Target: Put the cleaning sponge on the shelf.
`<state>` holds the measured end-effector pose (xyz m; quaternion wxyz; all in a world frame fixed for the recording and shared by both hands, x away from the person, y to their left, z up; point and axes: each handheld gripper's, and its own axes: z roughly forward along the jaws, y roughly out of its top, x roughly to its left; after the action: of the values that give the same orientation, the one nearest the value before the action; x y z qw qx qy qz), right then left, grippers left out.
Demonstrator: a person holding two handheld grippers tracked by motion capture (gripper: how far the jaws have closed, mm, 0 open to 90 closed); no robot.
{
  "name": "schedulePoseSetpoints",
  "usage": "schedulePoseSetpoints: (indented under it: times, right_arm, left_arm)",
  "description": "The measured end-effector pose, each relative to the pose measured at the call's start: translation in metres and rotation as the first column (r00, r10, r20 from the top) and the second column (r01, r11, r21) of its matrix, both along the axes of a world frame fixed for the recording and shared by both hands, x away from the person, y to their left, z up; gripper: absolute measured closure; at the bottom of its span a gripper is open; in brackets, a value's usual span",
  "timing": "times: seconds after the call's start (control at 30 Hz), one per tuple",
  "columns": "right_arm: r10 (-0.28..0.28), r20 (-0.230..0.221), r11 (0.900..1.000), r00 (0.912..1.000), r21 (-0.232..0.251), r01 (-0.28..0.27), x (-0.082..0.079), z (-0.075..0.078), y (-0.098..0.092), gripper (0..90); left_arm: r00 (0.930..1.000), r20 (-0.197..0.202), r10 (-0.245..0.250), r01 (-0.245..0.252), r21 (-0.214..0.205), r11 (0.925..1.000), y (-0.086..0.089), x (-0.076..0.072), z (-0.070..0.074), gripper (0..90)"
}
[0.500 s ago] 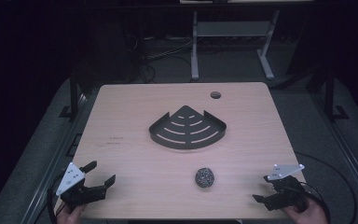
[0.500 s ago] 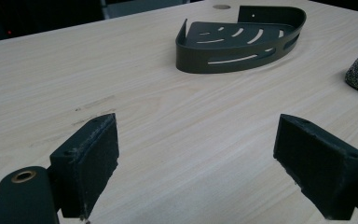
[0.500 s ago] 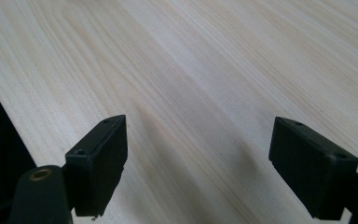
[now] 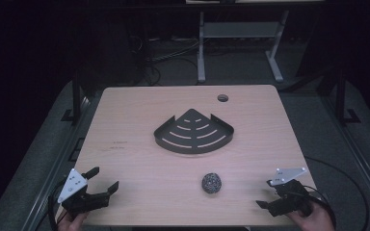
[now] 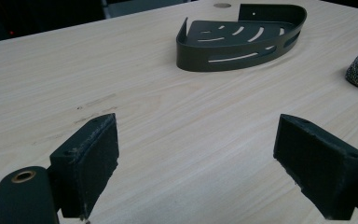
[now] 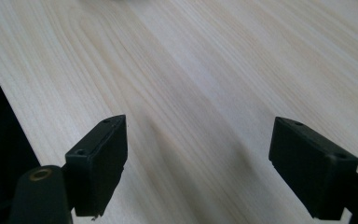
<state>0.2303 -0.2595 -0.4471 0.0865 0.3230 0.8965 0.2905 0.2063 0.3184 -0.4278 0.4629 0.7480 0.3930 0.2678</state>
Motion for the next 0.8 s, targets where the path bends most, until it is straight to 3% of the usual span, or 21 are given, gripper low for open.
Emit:
schedulePoseSetpoints:
  times: [0.43, 0.8]
  right_arm:
    - [0.067, -0.004, 0.9972, 0.9977, -0.03, -0.068, 0.003, 0.002, 0.021, 18.8]
    - [0.089, -0.014, 0.9952, 0.996, -0.039, -0.089, 0.003, 0.006, 0.032, 18.4]
  left_arm:
    - [1.0, -0.002, -0.007, 0.007, -0.001, 1.0, -0.002, -0.001, 0.0, 13.3]
    - [1.0, -0.002, -0.001, 0.001, 0.0, 1.0, -0.001, -0.001, 0.0, 13.3]
